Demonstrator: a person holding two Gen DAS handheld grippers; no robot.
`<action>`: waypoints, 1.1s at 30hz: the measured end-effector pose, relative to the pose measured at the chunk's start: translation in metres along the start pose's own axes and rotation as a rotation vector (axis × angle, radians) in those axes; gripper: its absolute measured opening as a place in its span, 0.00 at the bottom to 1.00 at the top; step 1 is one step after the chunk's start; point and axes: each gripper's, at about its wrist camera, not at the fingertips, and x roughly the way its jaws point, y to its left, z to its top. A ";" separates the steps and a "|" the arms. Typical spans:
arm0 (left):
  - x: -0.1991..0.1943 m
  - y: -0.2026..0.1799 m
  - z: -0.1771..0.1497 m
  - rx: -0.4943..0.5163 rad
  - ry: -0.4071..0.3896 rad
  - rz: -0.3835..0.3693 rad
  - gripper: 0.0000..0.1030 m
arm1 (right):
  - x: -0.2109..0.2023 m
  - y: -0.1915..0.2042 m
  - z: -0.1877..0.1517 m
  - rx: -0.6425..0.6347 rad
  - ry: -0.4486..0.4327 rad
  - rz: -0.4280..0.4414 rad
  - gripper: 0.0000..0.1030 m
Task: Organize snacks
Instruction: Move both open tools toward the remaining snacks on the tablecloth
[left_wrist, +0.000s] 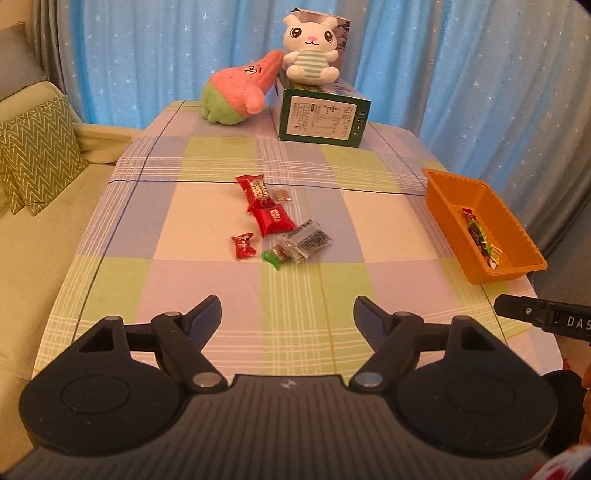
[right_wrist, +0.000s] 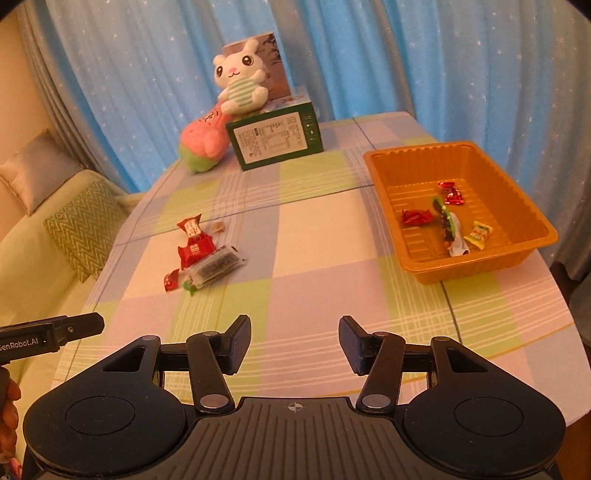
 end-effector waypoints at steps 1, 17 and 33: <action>0.001 0.001 0.000 0.003 0.000 0.005 0.74 | 0.002 0.001 0.000 -0.001 0.002 0.001 0.52; 0.024 0.029 0.005 -0.014 0.020 0.049 0.74 | 0.043 0.026 0.014 -0.010 0.046 0.042 0.52; 0.075 0.070 0.027 -0.028 0.048 0.106 0.74 | 0.140 0.061 0.043 0.014 0.129 0.073 0.52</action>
